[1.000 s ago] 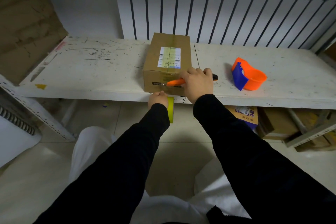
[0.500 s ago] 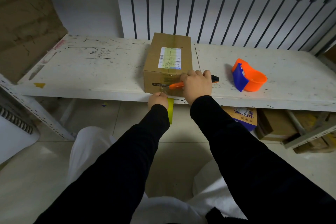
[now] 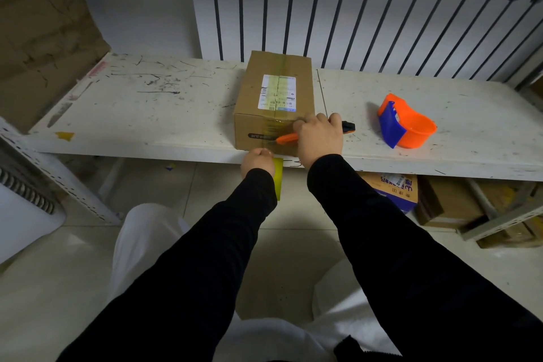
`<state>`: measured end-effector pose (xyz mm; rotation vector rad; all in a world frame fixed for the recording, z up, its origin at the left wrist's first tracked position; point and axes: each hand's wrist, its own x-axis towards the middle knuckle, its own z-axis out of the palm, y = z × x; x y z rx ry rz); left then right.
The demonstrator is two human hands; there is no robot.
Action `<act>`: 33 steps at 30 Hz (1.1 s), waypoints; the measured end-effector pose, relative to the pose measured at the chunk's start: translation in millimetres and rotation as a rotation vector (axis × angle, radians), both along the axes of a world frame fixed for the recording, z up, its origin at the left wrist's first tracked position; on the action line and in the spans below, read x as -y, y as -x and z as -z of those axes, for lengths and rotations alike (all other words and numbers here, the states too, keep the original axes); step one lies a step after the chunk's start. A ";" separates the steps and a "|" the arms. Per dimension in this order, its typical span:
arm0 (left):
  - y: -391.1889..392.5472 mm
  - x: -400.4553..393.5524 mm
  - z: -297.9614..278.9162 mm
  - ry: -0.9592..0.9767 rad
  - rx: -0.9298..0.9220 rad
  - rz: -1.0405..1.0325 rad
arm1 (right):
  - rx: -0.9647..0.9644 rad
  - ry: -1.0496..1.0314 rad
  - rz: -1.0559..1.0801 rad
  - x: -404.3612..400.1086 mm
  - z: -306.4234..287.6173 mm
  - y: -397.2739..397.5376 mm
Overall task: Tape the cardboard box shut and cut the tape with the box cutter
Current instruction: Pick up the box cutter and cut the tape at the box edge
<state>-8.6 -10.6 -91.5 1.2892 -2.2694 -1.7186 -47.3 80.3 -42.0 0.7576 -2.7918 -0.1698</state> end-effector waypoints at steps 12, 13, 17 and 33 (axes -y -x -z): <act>-2.7 -1.1 3.2 0.007 0.001 -0.018 | 0.035 0.027 0.045 -21.8 -5.8 4.8; -3.5 -1.5 2.8 0.010 0.001 -0.022 | 0.051 0.058 0.046 -22.2 -7.4 5.4; -5.0 -2.5 2.6 0.022 -0.020 -0.019 | 0.199 0.200 0.042 -21.7 -10.9 5.4; -6.4 9.0 5.3 -0.011 -0.034 0.054 | 0.083 0.333 0.080 31.4 13.1 7.2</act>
